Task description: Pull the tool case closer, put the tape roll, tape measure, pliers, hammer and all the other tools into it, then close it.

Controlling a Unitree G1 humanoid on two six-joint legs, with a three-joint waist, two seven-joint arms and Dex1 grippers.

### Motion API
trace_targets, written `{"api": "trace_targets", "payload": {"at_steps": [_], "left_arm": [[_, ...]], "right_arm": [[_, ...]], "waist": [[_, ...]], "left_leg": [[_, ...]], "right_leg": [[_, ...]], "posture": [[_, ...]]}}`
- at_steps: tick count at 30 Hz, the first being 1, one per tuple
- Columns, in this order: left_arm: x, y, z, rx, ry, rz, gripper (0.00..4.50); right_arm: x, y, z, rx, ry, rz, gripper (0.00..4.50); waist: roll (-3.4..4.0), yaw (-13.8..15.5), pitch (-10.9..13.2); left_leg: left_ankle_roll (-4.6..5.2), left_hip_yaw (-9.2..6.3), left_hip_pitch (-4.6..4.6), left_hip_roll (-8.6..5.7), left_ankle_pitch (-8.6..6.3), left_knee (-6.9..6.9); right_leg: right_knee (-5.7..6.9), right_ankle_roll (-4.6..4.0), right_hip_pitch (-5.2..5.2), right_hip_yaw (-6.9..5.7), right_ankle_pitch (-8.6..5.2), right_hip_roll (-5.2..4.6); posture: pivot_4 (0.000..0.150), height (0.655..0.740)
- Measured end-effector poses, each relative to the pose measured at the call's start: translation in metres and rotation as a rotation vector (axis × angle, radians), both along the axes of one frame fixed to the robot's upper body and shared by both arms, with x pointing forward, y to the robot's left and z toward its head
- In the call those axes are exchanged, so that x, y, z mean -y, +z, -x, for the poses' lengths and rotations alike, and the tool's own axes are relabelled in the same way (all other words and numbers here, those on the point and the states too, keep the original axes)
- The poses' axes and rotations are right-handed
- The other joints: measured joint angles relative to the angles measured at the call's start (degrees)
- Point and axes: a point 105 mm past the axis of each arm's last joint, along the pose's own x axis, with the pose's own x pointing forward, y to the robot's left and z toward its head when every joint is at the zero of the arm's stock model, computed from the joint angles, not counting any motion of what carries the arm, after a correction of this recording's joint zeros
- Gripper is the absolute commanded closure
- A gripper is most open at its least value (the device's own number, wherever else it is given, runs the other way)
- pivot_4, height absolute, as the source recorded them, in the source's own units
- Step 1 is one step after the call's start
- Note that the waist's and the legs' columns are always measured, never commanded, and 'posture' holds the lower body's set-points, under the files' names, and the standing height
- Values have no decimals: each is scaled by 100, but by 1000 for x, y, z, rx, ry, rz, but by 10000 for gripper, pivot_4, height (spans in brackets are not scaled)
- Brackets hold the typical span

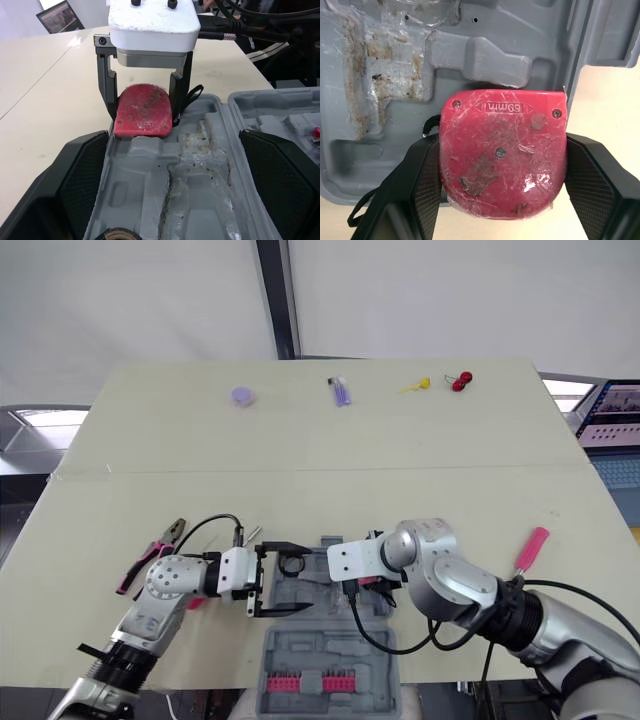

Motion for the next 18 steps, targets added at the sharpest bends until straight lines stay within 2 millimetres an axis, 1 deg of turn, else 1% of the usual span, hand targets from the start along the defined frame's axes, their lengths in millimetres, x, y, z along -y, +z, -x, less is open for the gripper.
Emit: {"api": "trace_targets", "payload": {"at_steps": [18], "left_arm": [[2, -1, 1, -5, -2, 6, 0]], "right_arm": [[-1, 2, -1, -1, -17, -29, 15453]], "waist": [[0, 2, 0]], "left_leg": [[0, 0, 0, 0, 0, 0]], "right_leg": [[0, 0, 0, 0, 0, 0]], "posture": [[1500, 7400]]}}
